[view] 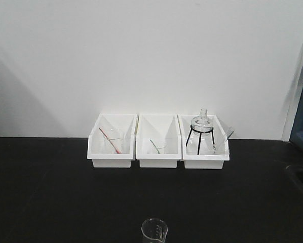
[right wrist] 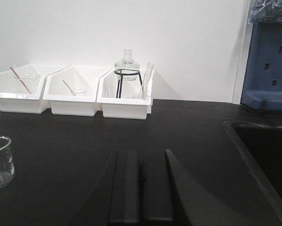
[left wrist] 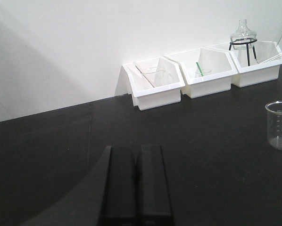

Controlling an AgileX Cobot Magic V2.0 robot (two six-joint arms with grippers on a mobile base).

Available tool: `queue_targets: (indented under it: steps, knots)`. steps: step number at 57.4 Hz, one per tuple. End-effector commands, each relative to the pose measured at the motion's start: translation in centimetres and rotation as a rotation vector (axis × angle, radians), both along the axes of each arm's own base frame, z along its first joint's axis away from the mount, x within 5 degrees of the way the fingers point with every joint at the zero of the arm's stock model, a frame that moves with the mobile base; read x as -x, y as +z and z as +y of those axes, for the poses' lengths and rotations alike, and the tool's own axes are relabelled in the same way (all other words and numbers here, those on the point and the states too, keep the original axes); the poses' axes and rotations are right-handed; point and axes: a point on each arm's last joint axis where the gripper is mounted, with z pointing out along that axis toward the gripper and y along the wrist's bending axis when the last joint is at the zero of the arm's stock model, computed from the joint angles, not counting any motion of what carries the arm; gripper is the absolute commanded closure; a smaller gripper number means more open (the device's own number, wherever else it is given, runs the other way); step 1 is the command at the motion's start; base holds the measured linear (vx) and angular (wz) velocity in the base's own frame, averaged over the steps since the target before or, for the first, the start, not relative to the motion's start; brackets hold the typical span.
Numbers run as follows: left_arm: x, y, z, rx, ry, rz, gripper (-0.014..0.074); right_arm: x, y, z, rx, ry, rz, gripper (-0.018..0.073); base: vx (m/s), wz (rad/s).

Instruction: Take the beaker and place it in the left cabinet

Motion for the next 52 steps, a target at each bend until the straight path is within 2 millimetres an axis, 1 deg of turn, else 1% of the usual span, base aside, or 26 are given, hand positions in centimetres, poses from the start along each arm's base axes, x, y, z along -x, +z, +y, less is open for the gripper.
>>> queue_targets:
  steps: [1,52]
  knots:
    - [0.24,1.72,0.06,0.031,-0.001,-0.117,0.0603,0.1,0.74,0.03,0.009,0.003,-0.092,0.0565,0.0,0.0]
    - [0.24,1.72,0.06,0.031,-0.001,-0.117,0.0603,0.12,0.86,0.03,0.008,0.004,-0.101,0.0565,0.0,0.0]
